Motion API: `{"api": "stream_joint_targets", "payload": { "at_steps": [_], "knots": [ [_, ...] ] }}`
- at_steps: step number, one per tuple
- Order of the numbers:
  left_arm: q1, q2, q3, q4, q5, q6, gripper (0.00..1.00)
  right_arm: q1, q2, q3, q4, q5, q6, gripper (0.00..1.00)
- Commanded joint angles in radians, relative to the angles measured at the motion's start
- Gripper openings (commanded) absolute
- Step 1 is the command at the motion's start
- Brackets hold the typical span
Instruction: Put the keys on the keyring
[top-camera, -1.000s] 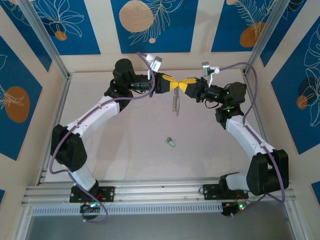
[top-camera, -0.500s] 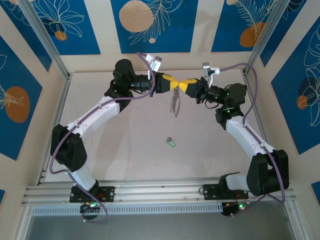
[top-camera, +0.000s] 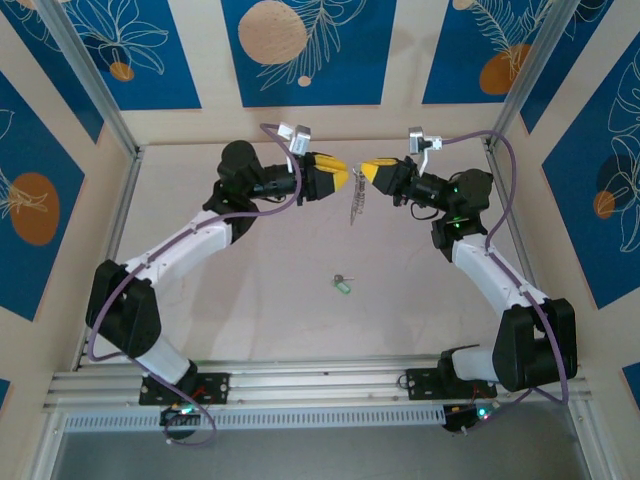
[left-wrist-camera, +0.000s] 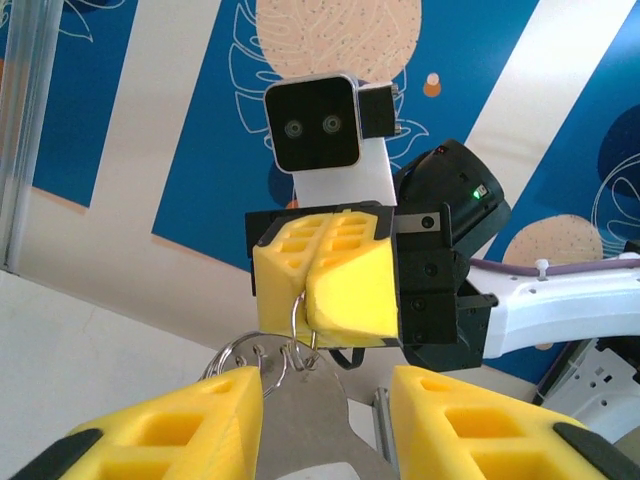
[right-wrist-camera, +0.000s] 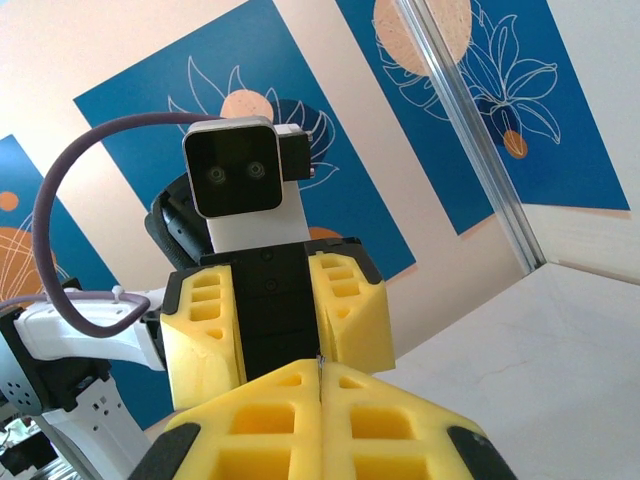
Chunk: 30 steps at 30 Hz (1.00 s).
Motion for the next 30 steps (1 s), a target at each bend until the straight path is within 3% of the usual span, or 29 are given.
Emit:
{"api": "stream_joint_targets", "payload": {
  "at_steps": [1, 15, 30],
  "knots": [
    [0.006, 0.012, 0.008, 0.096, 0.013, -0.046, 0.38, 0.005, 0.006, -0.003, 0.049, 0.024, 0.014, 0.0],
    [-0.003, 0.077, 0.036, 0.186, 0.048, -0.115, 0.4, 0.033, 0.027, 0.013, 0.05, 0.028, 0.011, 0.0],
    [-0.009, 0.109, 0.054, 0.232, 0.072, -0.154, 0.22, 0.036, 0.023, 0.01, 0.045, 0.037, 0.009, 0.0]
  ]
}}
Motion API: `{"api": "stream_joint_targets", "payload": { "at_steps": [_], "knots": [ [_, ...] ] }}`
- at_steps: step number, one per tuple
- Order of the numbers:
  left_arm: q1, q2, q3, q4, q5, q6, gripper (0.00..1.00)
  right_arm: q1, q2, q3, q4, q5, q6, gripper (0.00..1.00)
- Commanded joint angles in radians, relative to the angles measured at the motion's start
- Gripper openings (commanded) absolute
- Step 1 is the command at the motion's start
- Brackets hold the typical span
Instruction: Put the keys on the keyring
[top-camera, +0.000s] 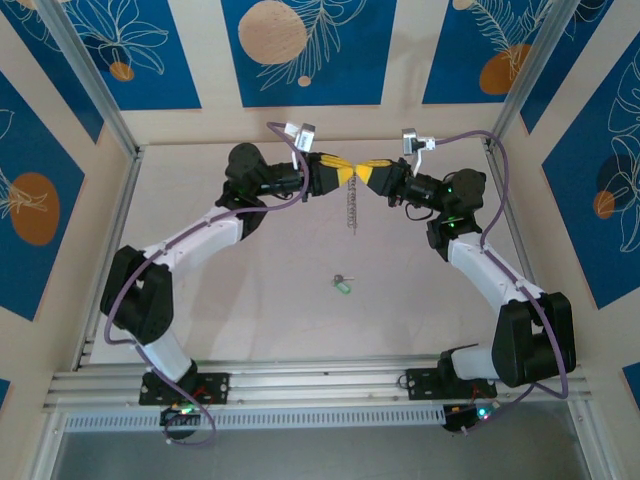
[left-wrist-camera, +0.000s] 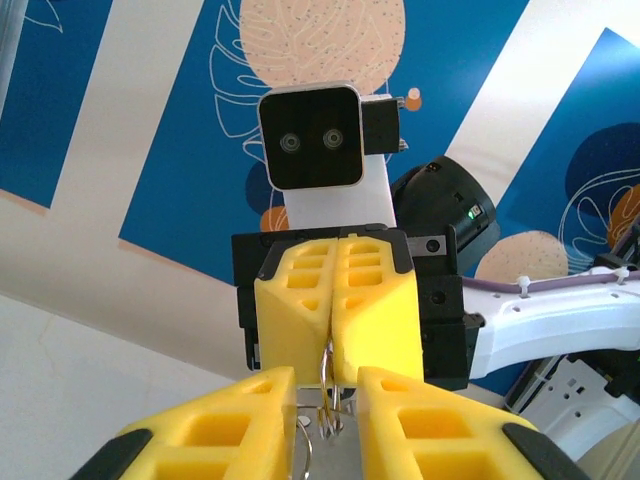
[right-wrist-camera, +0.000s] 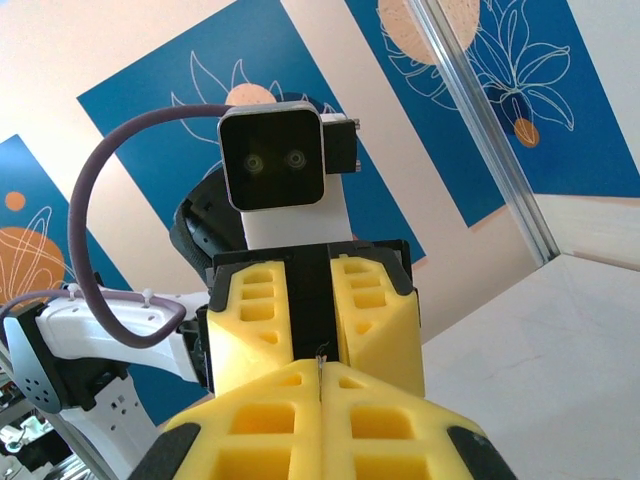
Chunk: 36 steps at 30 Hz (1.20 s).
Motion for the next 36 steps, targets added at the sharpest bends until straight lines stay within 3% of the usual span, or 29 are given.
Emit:
{"api": "stream_joint_targets", "payload": {
  "at_steps": [1, 13, 36],
  "knots": [
    [-0.009, 0.006, 0.035, 0.052, 0.03, -0.008, 0.22, 0.007, -0.005, 0.01, 0.029, 0.027, -0.001, 0.0],
    [-0.018, 0.015, 0.05, 0.031, 0.042, 0.004, 0.0, 0.005, -0.009, 0.009, 0.022, 0.03, -0.004, 0.0],
    [-0.038, 0.033, 0.076, 0.02, 0.056, 0.024, 0.03, 0.005, -0.014, -0.003, 0.015, 0.027, -0.01, 0.0]
  ]
}}
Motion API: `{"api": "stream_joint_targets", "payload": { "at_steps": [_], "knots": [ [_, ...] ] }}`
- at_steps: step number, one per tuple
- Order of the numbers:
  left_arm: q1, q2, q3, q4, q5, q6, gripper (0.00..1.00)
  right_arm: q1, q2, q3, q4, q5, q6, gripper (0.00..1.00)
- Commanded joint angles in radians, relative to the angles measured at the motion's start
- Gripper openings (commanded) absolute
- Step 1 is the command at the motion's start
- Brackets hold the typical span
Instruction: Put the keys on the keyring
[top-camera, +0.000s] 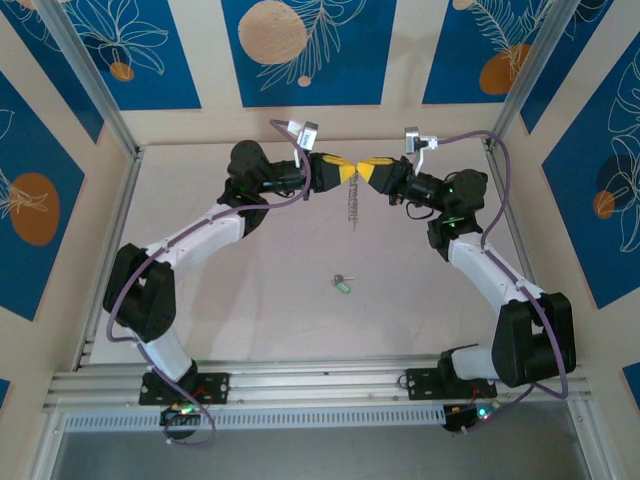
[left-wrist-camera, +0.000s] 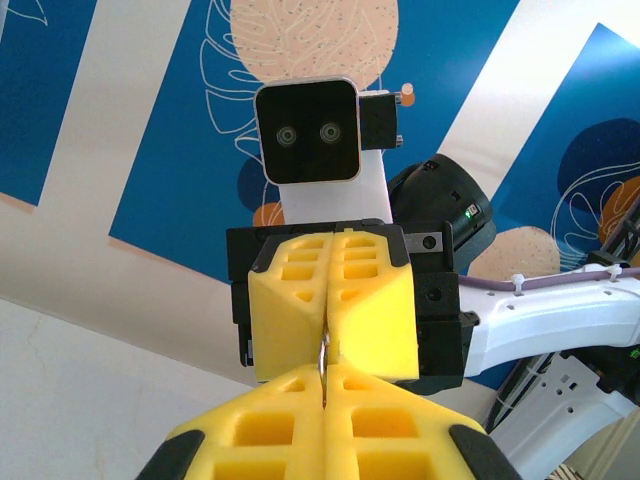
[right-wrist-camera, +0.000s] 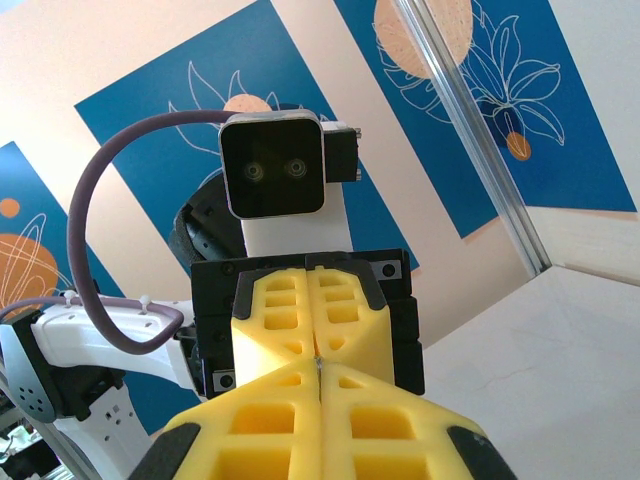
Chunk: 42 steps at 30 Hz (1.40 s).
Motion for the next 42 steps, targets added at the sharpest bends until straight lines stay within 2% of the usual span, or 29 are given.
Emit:
{"api": "stream_joint_targets", "payload": {
  "at_steps": [1, 8, 9, 14, 17, 23, 27, 30, 35, 42],
  "knots": [
    [-0.035, 0.016, 0.044, 0.033, 0.033, 0.027, 0.01, 0.008, -0.014, -0.003, -0.002, 0.011, -0.009, 0.0],
    [-0.04, 0.01, 0.036, 0.02, 0.021, 0.051, 0.0, 0.005, -0.019, 0.009, -0.037, 0.006, -0.012, 0.0],
    [-0.04, 0.005, 0.031, 0.012, 0.013, 0.066, 0.0, 0.001, -0.023, 0.01, -0.051, 0.01, -0.015, 0.04],
    [-0.034, -0.029, -0.012, 0.007, -0.038, 0.126, 0.0, -0.062, -0.098, -0.006, -0.138, 0.021, -0.011, 0.41],
    [-0.03, -0.058, -0.045, 0.007, -0.065, 0.163, 0.0, -0.116, -0.184, -0.017, -0.259, 0.015, -0.038, 0.5],
    [-0.02, -0.13, -0.12, -0.025, -0.122, 0.251, 0.0, -0.178, -0.329, -0.011, -0.634, 0.071, -0.136, 0.52],
    [-0.019, -0.203, -0.186, -0.086, -0.185, 0.358, 0.0, -0.182, -0.355, 0.009, -0.937, 0.134, -0.224, 0.52],
    [-0.017, -0.255, -0.241, -0.104, -0.242, 0.415, 0.0, -0.167, -0.347, -0.015, -1.071, 0.157, -0.267, 0.52],
    [-0.012, -0.332, -0.33, -0.119, -0.338, 0.483, 0.0, -0.077, -0.297, -0.089, -1.2, 0.262, -0.328, 0.52],
    [0.023, -0.392, -0.379, -0.16, -0.38, 0.493, 0.0, 0.145, -0.126, -0.152, -1.25, 0.496, -0.337, 0.51]
  ]
}}
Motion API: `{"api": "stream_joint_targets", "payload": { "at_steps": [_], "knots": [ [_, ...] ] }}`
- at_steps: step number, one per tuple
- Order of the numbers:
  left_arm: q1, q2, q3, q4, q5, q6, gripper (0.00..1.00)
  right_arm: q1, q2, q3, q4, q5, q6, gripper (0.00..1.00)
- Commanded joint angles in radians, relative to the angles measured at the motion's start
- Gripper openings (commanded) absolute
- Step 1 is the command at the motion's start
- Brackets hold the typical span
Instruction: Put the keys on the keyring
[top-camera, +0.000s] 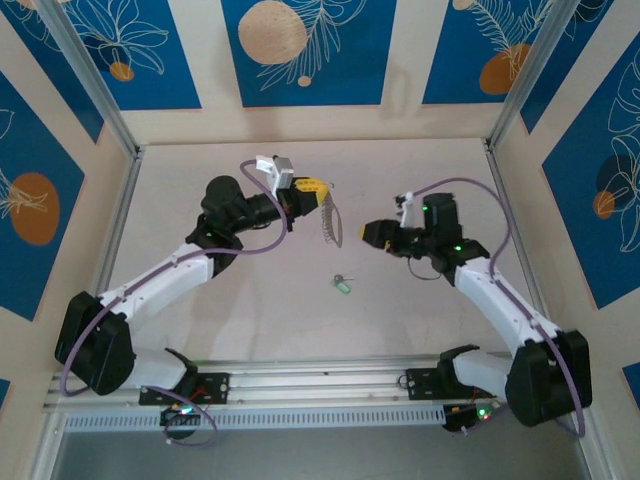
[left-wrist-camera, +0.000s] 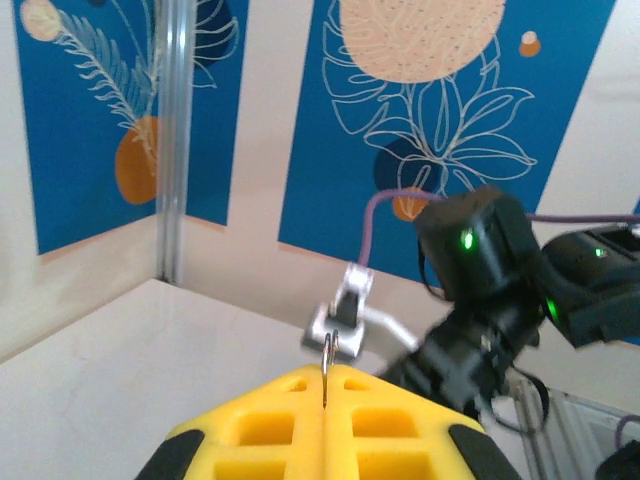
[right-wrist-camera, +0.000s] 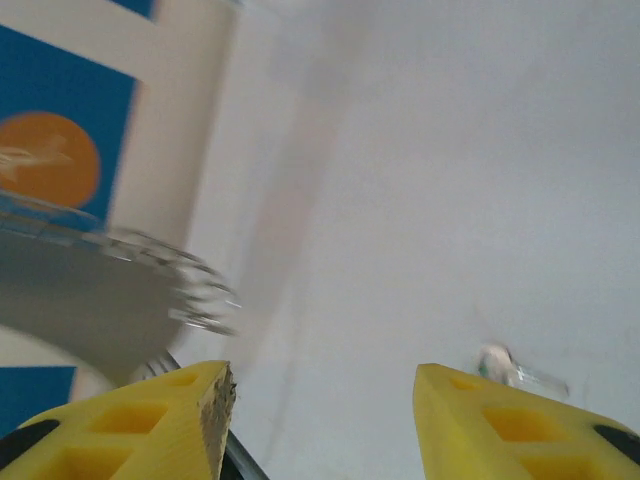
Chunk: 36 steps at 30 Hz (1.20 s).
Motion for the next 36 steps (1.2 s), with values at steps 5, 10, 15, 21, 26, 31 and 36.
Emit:
{"api": "stream_joint_targets", "payload": {
  "at_steps": [5, 10, 15, 21, 26, 31, 36],
  "knots": [
    [0.051, -0.059, -0.05, 0.024, -0.051, 0.005, 0.0, 0.177, 0.204, 0.017, -0.102, 0.28, 0.038, 0.49],
    [0.092, -0.073, -0.08, 0.047, -0.043, -0.026, 0.0, 0.253, 0.322, 0.072, -0.125, 0.335, 0.091, 0.47],
    [0.125, -0.086, -0.093, 0.059, -0.027, -0.05, 0.0, 0.336, 0.378, 0.094, -0.11, 0.313, 0.119, 0.44],
    [0.146, -0.103, -0.102, 0.052, -0.014, -0.056, 0.0, 0.388, 0.445, 0.098, -0.031, 0.242, 0.159, 0.44],
    [0.152, -0.112, -0.1, 0.039, -0.004, -0.053, 0.0, 0.371, 0.51, 0.109, -0.004, 0.217, 0.166, 0.43],
    [0.154, -0.109, -0.093, 0.028, 0.001, -0.052, 0.0, 0.299, 0.496, 0.083, -0.01, 0.225, 0.152, 0.42],
    [0.155, -0.109, -0.093, 0.028, 0.007, -0.056, 0.0, 0.218, 0.398, 0.049, -0.06, 0.249, 0.125, 0.42]
  ]
}}
